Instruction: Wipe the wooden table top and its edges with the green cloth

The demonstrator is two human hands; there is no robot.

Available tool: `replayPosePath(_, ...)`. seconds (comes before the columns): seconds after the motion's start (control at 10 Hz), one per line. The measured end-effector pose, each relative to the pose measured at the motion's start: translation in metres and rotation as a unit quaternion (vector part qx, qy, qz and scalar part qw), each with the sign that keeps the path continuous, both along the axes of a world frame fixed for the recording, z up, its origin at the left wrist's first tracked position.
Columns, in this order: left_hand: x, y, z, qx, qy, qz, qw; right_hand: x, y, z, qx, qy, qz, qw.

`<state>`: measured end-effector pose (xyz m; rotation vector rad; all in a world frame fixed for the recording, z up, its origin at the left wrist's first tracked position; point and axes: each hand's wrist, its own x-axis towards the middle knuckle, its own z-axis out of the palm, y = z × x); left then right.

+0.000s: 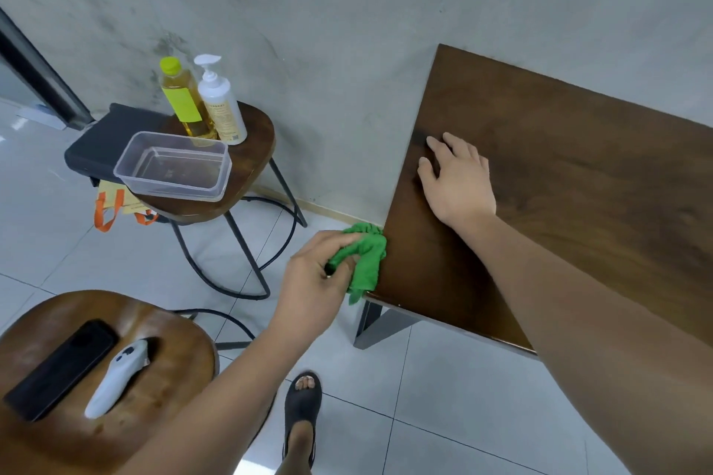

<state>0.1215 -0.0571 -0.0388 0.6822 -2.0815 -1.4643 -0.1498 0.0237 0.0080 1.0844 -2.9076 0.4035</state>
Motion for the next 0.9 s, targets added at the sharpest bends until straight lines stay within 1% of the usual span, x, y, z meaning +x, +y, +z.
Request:
replayPosePath(0.1,-0.027,0.000,0.027,-0.094,0.023,0.010,0.995,-0.001,0.004,0.001,-0.040,-0.030,-0.003,0.999)
replayPosePath(0.2,-0.056,0.006,0.047,-0.155,0.018,-0.045,0.987,-0.006,0.012,0.011,-0.170,-0.109,-0.036,0.979)
replayPosePath(0.3,-0.083,0.020,0.057,-0.195,-0.015,-0.134,0.972,-0.016,0.037,0.028,-0.209,-0.138,-0.072,0.965)
replayPosePath(0.4,-0.107,0.039,0.058,-0.241,-0.039,-0.197,0.950,-0.027,0.079,0.038,-0.164,-0.126,-0.084,0.975)
replayPosePath(0.5,-0.129,0.062,0.061,-0.274,-0.042,-0.231,0.933,-0.027,0.128,0.040,-0.118,-0.111,-0.099,0.982)
replayPosePath(0.6,-0.148,0.091,0.066,-0.286,-0.049,-0.253,0.923,-0.025,0.174,0.033,-0.097,-0.086,-0.122,0.984)
replayPosePath(0.7,-0.164,0.122,0.070,-0.311,-0.070,-0.265,0.910,-0.027,0.214,0.027,-0.063,-0.039,-0.139,0.987)
replayPosePath(0.8,-0.171,0.150,0.069,-0.326,-0.080,-0.276,0.901,-0.027,0.240,0.014,-0.036,-0.004,-0.131,0.991)
replayPosePath(0.9,-0.169,0.158,0.073,-0.286,-0.077,-0.286,0.911,-0.027,0.250,0.001,-0.013,-0.019,-0.122,0.992)
